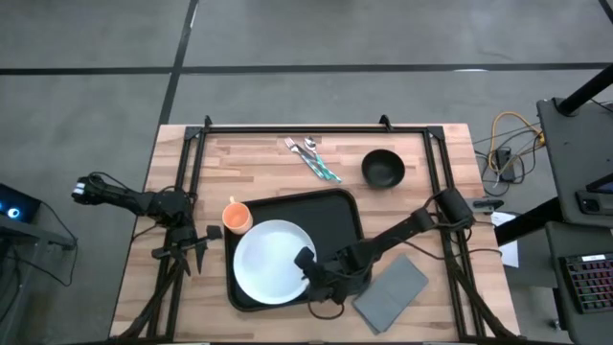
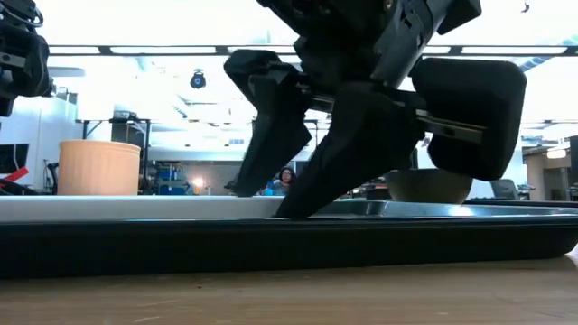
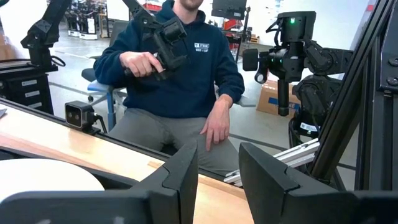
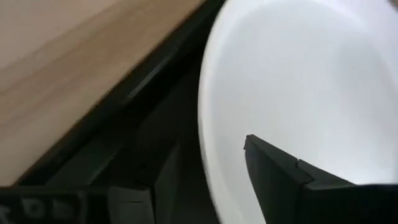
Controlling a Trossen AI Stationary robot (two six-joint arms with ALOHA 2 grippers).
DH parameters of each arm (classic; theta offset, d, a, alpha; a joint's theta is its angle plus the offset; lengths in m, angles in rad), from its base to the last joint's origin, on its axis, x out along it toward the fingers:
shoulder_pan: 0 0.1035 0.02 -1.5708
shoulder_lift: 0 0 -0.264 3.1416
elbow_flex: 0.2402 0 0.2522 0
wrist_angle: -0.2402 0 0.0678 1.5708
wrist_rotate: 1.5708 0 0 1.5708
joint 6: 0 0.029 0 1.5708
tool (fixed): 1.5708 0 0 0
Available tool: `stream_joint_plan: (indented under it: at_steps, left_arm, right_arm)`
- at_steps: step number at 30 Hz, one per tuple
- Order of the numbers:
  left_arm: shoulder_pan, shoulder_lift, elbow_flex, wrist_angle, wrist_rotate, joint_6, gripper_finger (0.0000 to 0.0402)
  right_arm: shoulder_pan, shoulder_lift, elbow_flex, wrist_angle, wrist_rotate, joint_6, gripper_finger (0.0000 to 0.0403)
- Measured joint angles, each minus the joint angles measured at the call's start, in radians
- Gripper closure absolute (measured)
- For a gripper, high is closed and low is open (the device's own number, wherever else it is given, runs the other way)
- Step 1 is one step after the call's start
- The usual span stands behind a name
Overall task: Set up tray
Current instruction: Put the black bowl on the white plate
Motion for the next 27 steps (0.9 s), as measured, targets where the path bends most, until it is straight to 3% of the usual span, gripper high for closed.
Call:
stream_joint_plan:
  at_steps: [19,27]
  left_arm:
    - [0.000,0.002,0.000,0.000,0.000,0.000,0.0304]
    - [0.000,0.002,0.000,0.000,0.000,0.000,0.0304]
  right_arm:
    - [0.000,-0.027,0.085,-0.226,0.041,0.196,0.0244]
    - [-0.010,-0.027,0.086,-0.234,0.051,0.272,0.0250]
